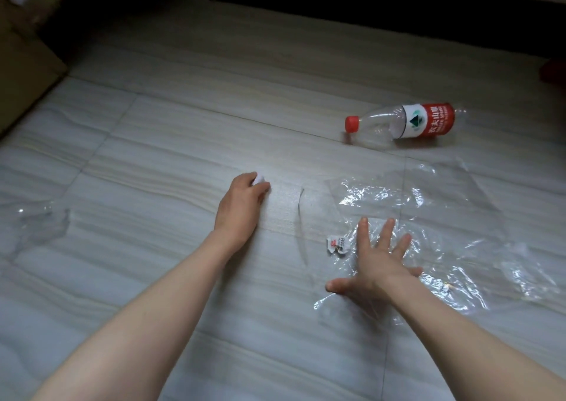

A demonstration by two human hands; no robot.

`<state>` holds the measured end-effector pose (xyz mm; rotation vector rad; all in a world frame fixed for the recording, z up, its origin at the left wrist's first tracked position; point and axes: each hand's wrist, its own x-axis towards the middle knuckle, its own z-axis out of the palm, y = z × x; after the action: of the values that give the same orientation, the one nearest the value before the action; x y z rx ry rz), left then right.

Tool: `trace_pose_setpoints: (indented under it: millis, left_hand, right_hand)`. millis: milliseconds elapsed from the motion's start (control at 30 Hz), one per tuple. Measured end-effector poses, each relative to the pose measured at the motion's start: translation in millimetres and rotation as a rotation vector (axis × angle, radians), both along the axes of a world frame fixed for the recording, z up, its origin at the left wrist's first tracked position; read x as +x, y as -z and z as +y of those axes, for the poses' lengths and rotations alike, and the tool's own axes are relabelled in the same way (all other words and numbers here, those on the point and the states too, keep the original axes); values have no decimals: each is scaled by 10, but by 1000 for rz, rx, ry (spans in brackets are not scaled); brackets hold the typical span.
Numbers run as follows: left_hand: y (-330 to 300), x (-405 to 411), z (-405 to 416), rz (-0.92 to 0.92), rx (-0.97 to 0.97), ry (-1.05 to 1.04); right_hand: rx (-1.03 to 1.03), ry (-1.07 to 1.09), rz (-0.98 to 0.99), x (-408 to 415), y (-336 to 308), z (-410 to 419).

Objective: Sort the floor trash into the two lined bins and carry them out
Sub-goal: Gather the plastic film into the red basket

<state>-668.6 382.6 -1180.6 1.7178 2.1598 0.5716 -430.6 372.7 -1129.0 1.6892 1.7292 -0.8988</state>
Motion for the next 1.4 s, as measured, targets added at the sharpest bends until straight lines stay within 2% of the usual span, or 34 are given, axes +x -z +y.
trace_pose_setpoints:
  millis: [67,267,467,600,700,800,867,933,1033,1100,1233,1300,1400]
  left_hand:
    - [25,33,-184,-47,0,4]
    - [-39,34,-598,29,96,63]
    - [-376,-541,-857,-6,154,-296]
    - [-635,-1189,-1036,20,168,-493]
    - [-674,-1636,-1182,164,62,-543]
    - [-672,-2040,-1288,389,36,-518]
    - [-682,-2278,-1313,465,25,-507]
    - [-655,-2445,-1288,423,-53,-504]
    - [-599,-2511,-1226,228,-252,-544]
    - [-556,-2423,-1264,132,-294,-540]
    - [-449,-2059,-1440,227,-42,-418]
    - [-388,-1856,-1497,217,-4,-325]
    - [-347,-1639,-1509,167,3,-314]
  right_hand:
    - [11,-2,-3,1,0,1]
    - [52,-5,-20,28,-10,-27]
    - [90,-82,-32,-127,-45,-184]
    - [106,-298,-41,-782,-51,-509]
    - [115,-425,-18,-1321,-47,-676]
    - [107,-460,0,-1667,-2,-763]
    - [103,-464,5,-1782,36,-782]
    - [89,-462,3,-1807,48,-789]
    - [88,-476,-9,-1791,48,-765]
    - [95,-478,-24,-1781,47,-747]
    - [117,-455,-16,-1806,46,-735]
    - [129,-434,3,-1824,29,-772]
    - [154,-407,30,-1805,45,-853]
